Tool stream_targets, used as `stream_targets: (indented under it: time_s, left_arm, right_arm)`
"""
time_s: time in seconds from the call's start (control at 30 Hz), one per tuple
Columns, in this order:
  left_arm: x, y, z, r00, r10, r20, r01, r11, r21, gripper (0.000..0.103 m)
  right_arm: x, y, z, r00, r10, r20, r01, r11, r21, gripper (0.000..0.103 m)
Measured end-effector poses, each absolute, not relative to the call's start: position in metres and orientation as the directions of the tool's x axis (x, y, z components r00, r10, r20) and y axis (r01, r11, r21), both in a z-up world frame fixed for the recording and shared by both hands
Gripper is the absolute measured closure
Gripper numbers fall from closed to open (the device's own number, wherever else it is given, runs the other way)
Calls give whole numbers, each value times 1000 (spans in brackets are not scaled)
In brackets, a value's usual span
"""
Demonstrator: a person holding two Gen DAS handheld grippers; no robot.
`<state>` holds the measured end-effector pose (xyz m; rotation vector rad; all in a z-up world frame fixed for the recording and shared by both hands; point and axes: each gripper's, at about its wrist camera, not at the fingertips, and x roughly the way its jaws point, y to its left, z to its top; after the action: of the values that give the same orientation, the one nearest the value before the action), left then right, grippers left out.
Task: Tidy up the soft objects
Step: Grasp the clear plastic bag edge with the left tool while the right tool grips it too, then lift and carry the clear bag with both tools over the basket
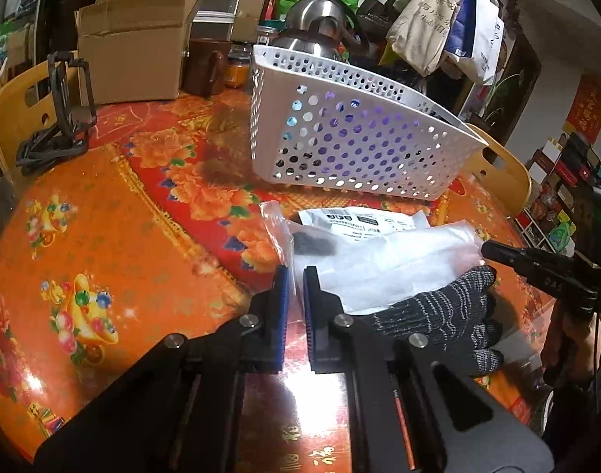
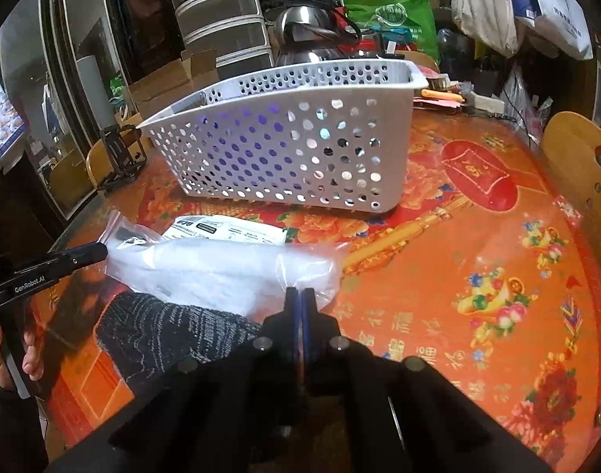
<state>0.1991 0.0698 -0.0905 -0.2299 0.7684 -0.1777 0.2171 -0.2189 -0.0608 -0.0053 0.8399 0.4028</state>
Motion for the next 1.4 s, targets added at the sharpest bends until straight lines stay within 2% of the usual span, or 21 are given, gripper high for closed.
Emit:
stream_targets:
  time_s: [0.43, 0.63, 0.67, 0.73, 0.77, 0.8, 0.83, 1.07, 1.13, 1.2, 1.4]
  left_arm:
    - [195, 66, -61, 751, -243, -614, 101, 961, -258, 98]
    - [203, 71, -76, 727, -242, -642, 80, 959, -271, 98]
    - [206, 72, -79, 720, -240, -651, 76, 960, -269, 98]
    - [211, 71, -85, 706, -232, -669, 71, 963, -259, 98]
    - [214, 70, -89, 700, -231, -676, 69, 964, -259, 98]
    - [216, 69, -92, 694, -229, -682, 67, 964, -256, 98]
    - [218, 69, -95, 689, -228, -688, 66, 965, -253, 98]
    - [230, 65, -114, 644, -222, -732, 52, 968, -247, 98]
    - [231, 63, -117, 638, -218, -739, 51, 969, -241, 98]
    - [233, 62, -118, 630, -216, -746, 51, 970, -238, 98]
    - [232, 61, -116, 642, -212, -737, 53, 971, -233, 98]
  right_arm:
    - [208, -226, -29, 647, 357, -674, -355, 923, 148, 103]
    - [224, -226, -56, 588, 353, -728, -319, 928, 192, 103]
    - [225, -225, -59, 585, 347, -733, -317, 930, 187, 100]
    - [230, -223, -67, 564, 354, -746, -309, 928, 207, 83]
    - [233, -221, -71, 557, 352, -752, -305, 929, 209, 60]
    - [235, -219, -74, 553, 346, -758, -303, 931, 205, 48]
    - [236, -219, -75, 556, 348, -754, -300, 931, 209, 47]
    - [246, -210, -88, 523, 320, -790, -303, 936, 179, 48]
    - [248, -207, -89, 521, 311, -795, -320, 934, 156, 60]
    - [249, -204, -90, 532, 282, -798, -324, 939, 116, 77]
    - [242, -199, -89, 535, 289, -794, -366, 926, 91, 97]
